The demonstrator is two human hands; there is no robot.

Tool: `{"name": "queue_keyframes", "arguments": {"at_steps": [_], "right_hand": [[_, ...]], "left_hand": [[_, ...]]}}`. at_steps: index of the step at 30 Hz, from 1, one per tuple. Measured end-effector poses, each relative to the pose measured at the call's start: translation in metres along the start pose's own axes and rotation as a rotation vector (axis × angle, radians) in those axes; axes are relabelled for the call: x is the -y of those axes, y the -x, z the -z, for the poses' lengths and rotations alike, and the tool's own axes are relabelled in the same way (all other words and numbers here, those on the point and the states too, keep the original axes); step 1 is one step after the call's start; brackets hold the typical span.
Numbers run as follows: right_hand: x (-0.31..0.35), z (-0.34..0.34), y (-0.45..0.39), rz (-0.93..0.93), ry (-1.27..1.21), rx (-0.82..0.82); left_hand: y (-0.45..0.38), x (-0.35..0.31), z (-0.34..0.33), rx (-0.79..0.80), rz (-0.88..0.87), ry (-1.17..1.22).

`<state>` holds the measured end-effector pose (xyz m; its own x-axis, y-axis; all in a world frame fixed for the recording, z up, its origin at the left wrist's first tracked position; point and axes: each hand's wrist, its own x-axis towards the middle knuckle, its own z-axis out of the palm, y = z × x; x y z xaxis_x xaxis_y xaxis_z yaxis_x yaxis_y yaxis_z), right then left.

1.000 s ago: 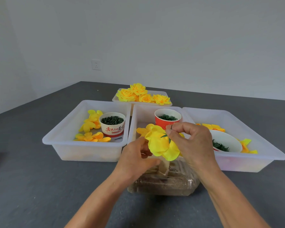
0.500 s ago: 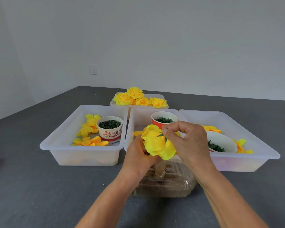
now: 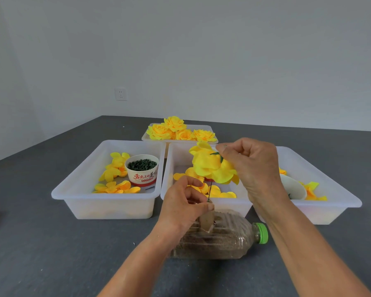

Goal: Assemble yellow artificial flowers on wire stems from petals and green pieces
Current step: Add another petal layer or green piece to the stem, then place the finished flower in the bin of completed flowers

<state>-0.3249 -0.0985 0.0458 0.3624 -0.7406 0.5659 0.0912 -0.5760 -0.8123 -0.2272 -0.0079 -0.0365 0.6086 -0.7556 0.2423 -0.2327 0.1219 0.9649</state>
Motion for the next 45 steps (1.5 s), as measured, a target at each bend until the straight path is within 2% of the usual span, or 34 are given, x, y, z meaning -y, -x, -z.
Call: {"name": "queue_keyframes", "arguments": {"at_steps": [6,10,13,17,19,23,27,31,36,39,42,45], "right_hand": [[-0.005,0.003,-0.005,-0.101,-0.156,-0.048],[-0.011,0.005,-0.009,-0.214,-0.303,-0.081],[-0.016,0.008,-0.013,-0.413,-0.418,-0.066],[-0.02,0.008,-0.019,-0.869,-0.891,-0.069],[-0.024,0.005,-0.02,-0.96,-0.961,-0.084],[-0.029,-0.008,-0.022,-1.04,-1.095,-0.016],[-0.042,-0.028,-0.031,-1.061,-1.088,0.09],[-0.051,-0.039,-0.04,-1.063,-1.093,0.091],[-0.062,-0.045,-0.049,-1.06,-1.1,0.092],[-0.073,-0.044,-0.053,-1.037,-1.107,0.079],[-0.087,-0.043,-0.059,-0.921,-1.0,0.175],[-0.1,-0.044,-0.068,-0.694,-0.83,0.32]], "left_hand": [[0.002,-0.006,-0.001,0.006,-0.042,0.059],[0.0,-0.006,-0.002,-0.002,-0.059,-0.008],[-0.001,-0.006,-0.002,0.0,-0.069,-0.082],[-0.002,-0.013,0.003,0.046,-0.073,-0.112],[-0.003,-0.02,0.006,0.06,-0.05,-0.058],[-0.022,-0.04,0.011,-0.085,-0.029,0.06],[-0.049,-0.053,0.007,-0.04,0.157,0.143],[-0.07,-0.049,0.006,-0.081,0.205,0.212],[-0.095,-0.043,0.007,0.012,0.33,0.401],[-0.114,-0.042,0.011,-0.009,0.362,0.458],[-0.131,-0.043,0.018,-0.045,0.33,0.438],[-0.146,-0.044,0.023,-0.053,0.294,0.393]]}}
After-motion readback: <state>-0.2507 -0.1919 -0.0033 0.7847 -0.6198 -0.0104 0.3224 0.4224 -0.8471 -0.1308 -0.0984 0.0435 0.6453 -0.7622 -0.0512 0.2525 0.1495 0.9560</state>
